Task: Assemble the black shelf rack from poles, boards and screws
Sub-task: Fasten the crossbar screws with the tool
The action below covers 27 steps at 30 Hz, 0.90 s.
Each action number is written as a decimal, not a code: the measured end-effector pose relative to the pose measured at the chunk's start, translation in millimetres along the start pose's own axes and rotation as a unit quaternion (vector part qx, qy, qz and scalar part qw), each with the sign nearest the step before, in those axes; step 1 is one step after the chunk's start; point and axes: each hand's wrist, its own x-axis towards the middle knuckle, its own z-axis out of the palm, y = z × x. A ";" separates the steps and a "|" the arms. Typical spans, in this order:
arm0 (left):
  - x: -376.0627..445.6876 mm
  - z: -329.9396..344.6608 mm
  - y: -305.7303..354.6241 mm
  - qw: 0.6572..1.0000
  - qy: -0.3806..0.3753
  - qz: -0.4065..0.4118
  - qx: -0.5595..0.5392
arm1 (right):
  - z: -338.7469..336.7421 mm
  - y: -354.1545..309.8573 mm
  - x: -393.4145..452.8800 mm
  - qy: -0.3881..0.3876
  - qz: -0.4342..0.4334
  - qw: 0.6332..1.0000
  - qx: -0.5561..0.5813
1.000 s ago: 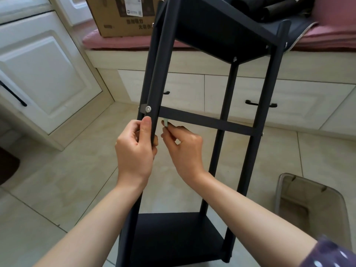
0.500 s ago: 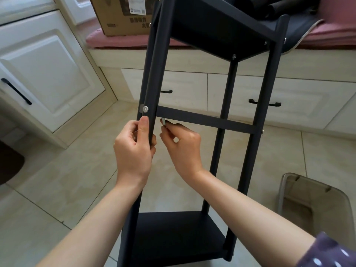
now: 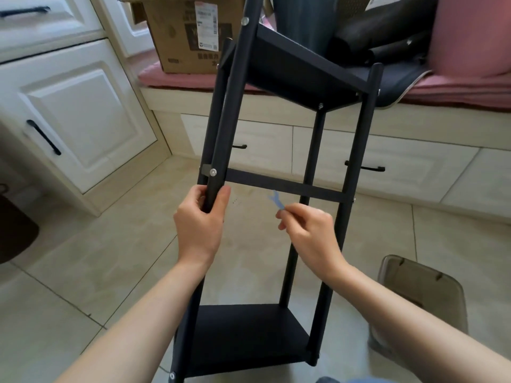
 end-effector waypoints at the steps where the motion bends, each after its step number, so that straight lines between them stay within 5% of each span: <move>1: -2.1 -0.7 1.3 1.000 0.005 0.004 0.010 | -10.5 1.1 -3.2 0.004 0.013 1.000 -0.002; 9: -11.3 -4.8 -1.4 0.998 0.022 0.027 0.061 | -71.5 28.4 -12.1 0.056 0.160 0.984 -0.048; 16: -14.9 -6.8 -4.3 0.997 0.023 0.028 0.067 | -78.9 46.7 -5.6 0.039 0.303 0.945 0.120; 27: -11.4 -9.9 -11.0 0.997 0.039 0.015 0.071 | -70.3 47.2 4.7 0.022 0.317 0.922 0.221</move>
